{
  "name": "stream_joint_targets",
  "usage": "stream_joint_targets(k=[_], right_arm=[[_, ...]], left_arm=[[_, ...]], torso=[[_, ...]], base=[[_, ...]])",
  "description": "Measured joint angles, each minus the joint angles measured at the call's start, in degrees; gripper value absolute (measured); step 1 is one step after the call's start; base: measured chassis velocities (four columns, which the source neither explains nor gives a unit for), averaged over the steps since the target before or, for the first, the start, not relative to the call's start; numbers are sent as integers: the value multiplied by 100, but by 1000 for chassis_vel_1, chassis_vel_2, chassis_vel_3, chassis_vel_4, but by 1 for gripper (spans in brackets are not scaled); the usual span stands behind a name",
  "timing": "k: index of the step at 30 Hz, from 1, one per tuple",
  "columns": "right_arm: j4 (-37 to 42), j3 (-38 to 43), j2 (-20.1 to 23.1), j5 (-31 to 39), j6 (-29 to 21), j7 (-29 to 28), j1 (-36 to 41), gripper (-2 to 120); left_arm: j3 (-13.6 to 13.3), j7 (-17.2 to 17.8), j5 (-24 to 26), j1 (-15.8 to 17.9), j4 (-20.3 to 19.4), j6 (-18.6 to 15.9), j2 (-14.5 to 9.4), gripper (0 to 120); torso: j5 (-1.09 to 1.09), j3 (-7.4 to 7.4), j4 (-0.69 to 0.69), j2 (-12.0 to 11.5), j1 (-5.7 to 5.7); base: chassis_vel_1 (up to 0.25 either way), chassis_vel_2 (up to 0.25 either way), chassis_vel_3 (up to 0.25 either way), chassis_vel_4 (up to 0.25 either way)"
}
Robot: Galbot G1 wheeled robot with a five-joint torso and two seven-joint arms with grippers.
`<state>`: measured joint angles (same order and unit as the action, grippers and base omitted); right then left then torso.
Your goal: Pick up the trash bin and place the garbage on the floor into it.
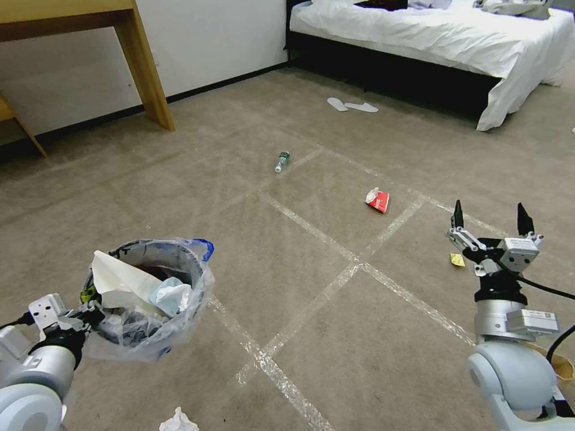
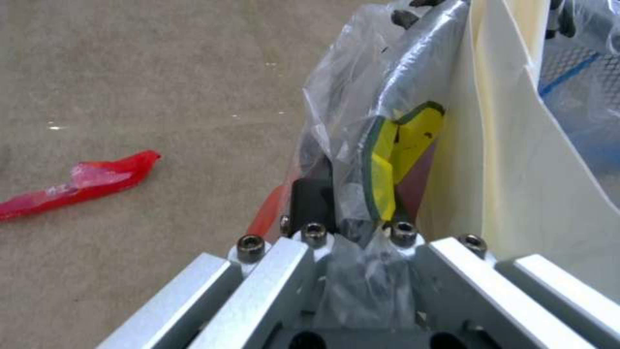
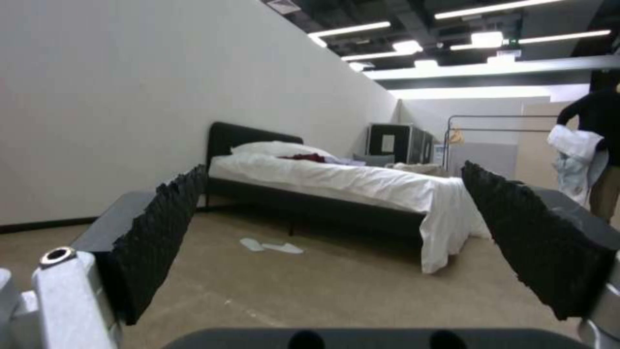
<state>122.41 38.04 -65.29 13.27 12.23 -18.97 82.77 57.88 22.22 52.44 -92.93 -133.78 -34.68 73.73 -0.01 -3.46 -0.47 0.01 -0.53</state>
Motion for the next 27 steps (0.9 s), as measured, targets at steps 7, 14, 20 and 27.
stream_joint_targets(k=[7,14,20,27], right_arm=[[29,-27,-9,11,-16,9,-8,100],[-19,-73,6,42,-25,24,-23,100],[-60,-135,0,50,-39,26,-62,100],[-78,-153,0,56,-41,29,-58,100]], left_arm=[[-17,2,13,20,6,0,-8,0],[-43,5,7,56,51,-2,19,0],[-48,5,-1,71,80,-4,22,0],[-51,5,-5,78,91,-5,31,0]], torso=[[0,0,-1,0,0],[1,-1,0,-1,-2],[2,-1,-1,-2,-2],[2,-1,0,-1,-2]], base=[[-47,46,46,-49],[-114,120,122,-122],[-92,84,104,-94],[-105,106,101,-104]])
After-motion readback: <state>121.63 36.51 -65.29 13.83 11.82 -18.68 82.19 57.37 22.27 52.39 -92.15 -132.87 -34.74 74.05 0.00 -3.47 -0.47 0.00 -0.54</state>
